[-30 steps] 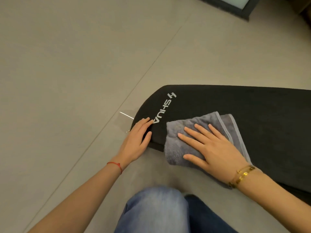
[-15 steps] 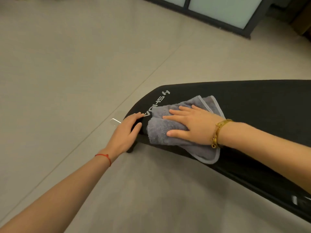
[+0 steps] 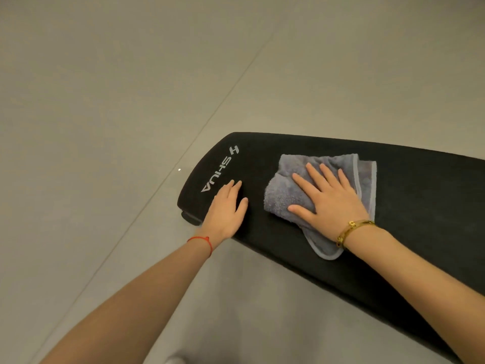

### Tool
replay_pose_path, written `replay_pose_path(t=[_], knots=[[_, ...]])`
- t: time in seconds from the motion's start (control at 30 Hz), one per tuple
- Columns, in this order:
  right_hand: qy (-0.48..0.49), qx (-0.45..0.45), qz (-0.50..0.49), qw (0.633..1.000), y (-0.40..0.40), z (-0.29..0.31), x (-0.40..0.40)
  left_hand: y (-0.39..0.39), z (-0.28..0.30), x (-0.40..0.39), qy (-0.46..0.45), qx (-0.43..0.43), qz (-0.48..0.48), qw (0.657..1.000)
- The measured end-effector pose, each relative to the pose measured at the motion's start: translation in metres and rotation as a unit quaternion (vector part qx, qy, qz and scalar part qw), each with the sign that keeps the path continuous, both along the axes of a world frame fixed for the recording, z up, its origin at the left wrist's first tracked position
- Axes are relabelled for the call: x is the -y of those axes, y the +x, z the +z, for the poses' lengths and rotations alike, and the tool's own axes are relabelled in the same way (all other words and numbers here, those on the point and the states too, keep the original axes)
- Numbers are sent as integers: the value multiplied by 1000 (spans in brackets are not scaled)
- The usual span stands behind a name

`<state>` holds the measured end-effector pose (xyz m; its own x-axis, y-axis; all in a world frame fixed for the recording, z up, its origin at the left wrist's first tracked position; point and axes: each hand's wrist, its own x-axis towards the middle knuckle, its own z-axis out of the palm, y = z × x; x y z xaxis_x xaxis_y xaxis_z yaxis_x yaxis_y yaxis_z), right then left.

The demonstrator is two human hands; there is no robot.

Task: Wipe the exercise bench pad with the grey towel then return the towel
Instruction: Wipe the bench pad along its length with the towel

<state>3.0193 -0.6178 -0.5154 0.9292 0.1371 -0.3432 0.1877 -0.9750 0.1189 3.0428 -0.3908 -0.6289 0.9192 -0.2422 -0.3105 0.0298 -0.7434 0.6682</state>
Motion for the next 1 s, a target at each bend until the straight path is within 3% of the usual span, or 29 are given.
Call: replay_pose_path(t=[0.17,0.4,0.6,0.77,0.87,1.0], knots=[[16,21,-81,996,18,23,39,13,42,30,19,-60,-9,998],[41,-25,-58,997,117,-5,46,73,33,38,11,-60,109,992],[107,-146,-98,979,219,-55,19,137,-12,34,35,-88,139,986],[171,-238,-98,951,278,-109,-22,159,-33,45,57,-96,100,989],[205,-260,-106,938,281,-113,-20,162,-34,56,66,-108,119,985],[221,-248,-139,933,230,-59,44,158,-27,60,75,-120,126,982]])
